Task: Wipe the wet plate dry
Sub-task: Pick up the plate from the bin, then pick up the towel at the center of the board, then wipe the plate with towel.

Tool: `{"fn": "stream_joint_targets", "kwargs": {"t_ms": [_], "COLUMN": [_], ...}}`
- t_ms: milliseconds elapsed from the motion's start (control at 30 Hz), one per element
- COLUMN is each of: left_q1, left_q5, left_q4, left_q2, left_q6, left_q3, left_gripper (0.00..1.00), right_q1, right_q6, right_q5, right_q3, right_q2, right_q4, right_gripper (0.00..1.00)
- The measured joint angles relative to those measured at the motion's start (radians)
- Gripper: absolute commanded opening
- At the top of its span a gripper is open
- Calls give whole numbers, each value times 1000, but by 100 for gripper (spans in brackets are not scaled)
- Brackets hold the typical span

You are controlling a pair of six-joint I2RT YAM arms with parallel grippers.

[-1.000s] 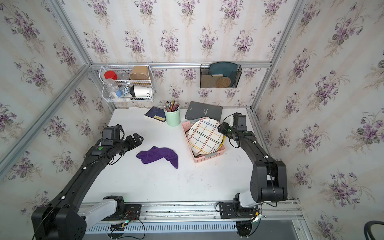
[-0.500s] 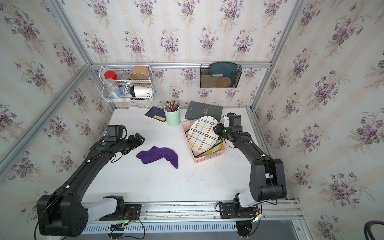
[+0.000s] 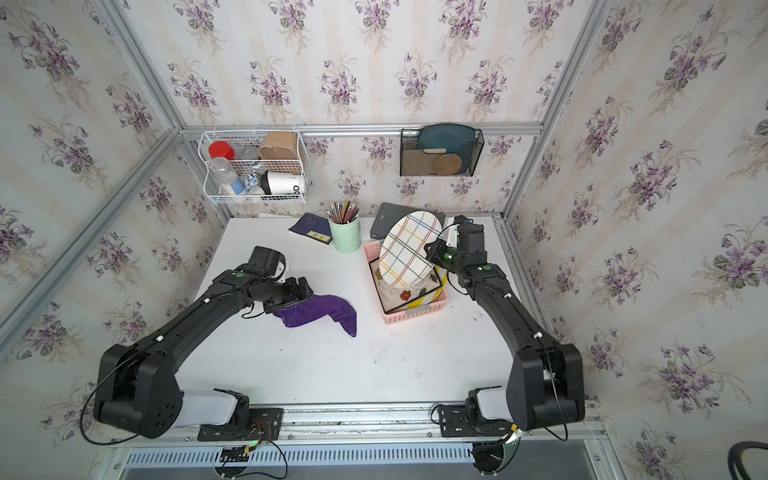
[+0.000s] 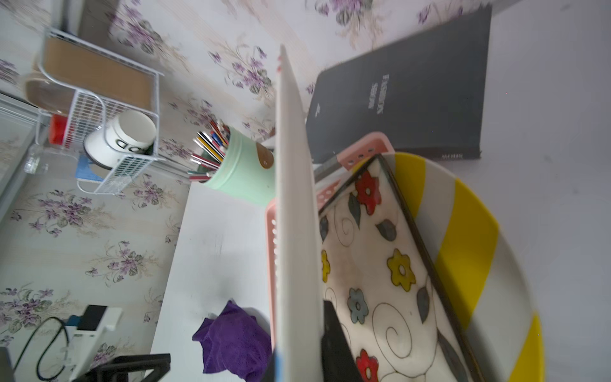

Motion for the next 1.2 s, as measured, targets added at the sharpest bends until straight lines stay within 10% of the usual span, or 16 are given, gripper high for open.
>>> {"fn": "stream_joint_targets", "kwargs": {"t_ms": [467,533,633,667,1200], "left_q1": [-171,-177,-179,-179,-207], "left_q5": [-150,-147,-138,-120,69], "left_q4": [-10,-6,-25,-26,4], "left_q2": [375,438,470,468,10], "left_q6": [-16,-13,-8,-8,-37], "left_q3": [172,190,229,238,485], "left_gripper": [90,70,4,0,0], "right_q1": [1,2,2,2,254], "right_q6": [49,55,68,71,337], "right_q5": [126,127,129,129,2], "right_q3": [-65,-85,-101,-105,-194], "right_q2": [-208,-232,-263,-273,-287], "right_q4": [-42,-71,-98,-101,156], "right_gripper": [0,0,0,0,0]}}
